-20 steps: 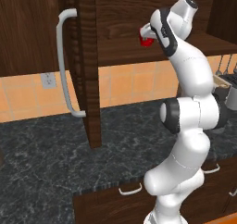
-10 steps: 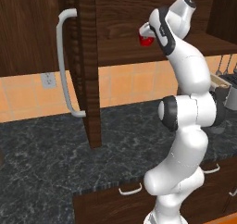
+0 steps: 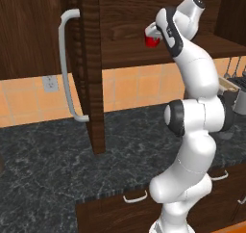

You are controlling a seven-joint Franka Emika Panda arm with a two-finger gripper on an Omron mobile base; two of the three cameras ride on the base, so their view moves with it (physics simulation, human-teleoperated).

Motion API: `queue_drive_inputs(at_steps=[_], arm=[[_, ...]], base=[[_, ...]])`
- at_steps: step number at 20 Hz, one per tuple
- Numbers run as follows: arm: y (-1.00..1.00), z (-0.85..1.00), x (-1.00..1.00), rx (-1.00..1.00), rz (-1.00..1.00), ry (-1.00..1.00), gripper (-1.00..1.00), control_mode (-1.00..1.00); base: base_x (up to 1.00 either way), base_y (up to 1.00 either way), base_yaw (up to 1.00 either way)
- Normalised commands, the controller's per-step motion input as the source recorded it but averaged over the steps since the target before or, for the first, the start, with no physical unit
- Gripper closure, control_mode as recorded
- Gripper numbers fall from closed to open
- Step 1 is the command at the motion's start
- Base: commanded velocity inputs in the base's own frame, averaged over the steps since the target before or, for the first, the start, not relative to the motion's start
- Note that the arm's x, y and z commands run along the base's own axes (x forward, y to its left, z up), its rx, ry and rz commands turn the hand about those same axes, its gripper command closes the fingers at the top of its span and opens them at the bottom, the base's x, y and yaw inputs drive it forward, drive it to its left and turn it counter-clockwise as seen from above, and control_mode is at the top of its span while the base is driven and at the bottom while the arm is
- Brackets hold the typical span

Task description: Gather all objects into one cabinet and sort the glasses and bowls to opposite sides.

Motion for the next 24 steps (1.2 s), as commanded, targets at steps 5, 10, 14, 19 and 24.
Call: queue_drive_inputs(at_steps=[5,10,14,19,24], arm=[[0.04,0.00,-0.12,0.00,0.02,-0.12,1.00,-1.00],[0.10,0.00,-0.76,0.00,0.05,-0.02,1.00,-1.00],[0.00,0.00,-1.00,0.00,0.02,-0.02,1.00,-1.00],[0.05,0.00,-1.00,-0.02,0.03,0.00,1.00,-1.00],[0.14,0.00,-1.00,-0.05,0.05,-0.01,1.00,-1.00]], base=[[0.00,0.00,0.00],[0.00,0.00,0.00],[0.00,0.00,0.00],[0.00,0.00,0.00],[0.00,0.00,0.00]])
